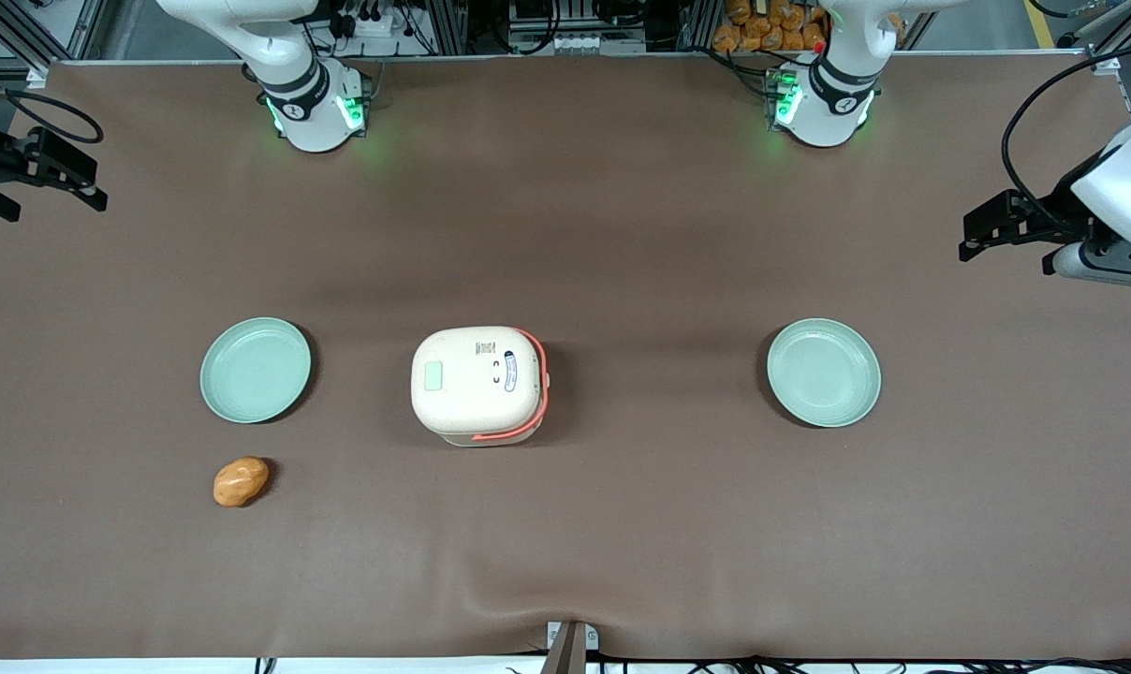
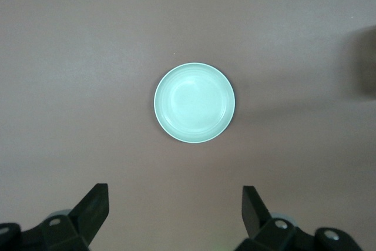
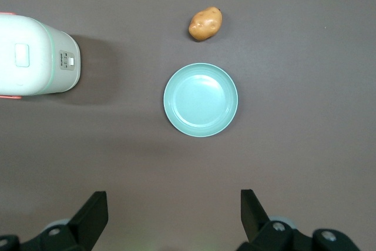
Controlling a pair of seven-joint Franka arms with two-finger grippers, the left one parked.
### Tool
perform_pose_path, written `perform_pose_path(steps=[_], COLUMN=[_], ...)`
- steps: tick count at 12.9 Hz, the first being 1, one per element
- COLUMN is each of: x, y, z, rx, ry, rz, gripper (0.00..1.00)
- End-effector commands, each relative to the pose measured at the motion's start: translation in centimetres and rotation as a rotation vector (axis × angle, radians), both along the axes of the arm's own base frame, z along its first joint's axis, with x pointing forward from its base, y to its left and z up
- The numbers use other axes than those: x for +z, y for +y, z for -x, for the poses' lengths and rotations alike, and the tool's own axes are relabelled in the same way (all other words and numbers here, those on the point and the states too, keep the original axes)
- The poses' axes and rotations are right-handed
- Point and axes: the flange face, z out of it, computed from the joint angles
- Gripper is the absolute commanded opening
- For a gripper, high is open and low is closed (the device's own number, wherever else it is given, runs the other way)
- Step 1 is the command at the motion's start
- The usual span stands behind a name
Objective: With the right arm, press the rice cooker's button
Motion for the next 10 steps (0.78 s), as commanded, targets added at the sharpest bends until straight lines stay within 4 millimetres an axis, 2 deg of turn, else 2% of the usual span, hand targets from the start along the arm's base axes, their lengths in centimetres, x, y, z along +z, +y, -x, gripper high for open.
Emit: perform_pose_path(steps=[1,6,7,10], x=[0.2,0.0,-0.2,-1.2], y=[-0.3,0.2,0.7,4.0], z=[-0.3,-1.3,-1.5,-2.2], rx=[0.006,0.009,0.026,0.022], ry=[0.016,0.012,0.015,0.027], rz=[0.020,0.017,0.016,0.015], gripper=[1.00,1.00,1.00,1.00])
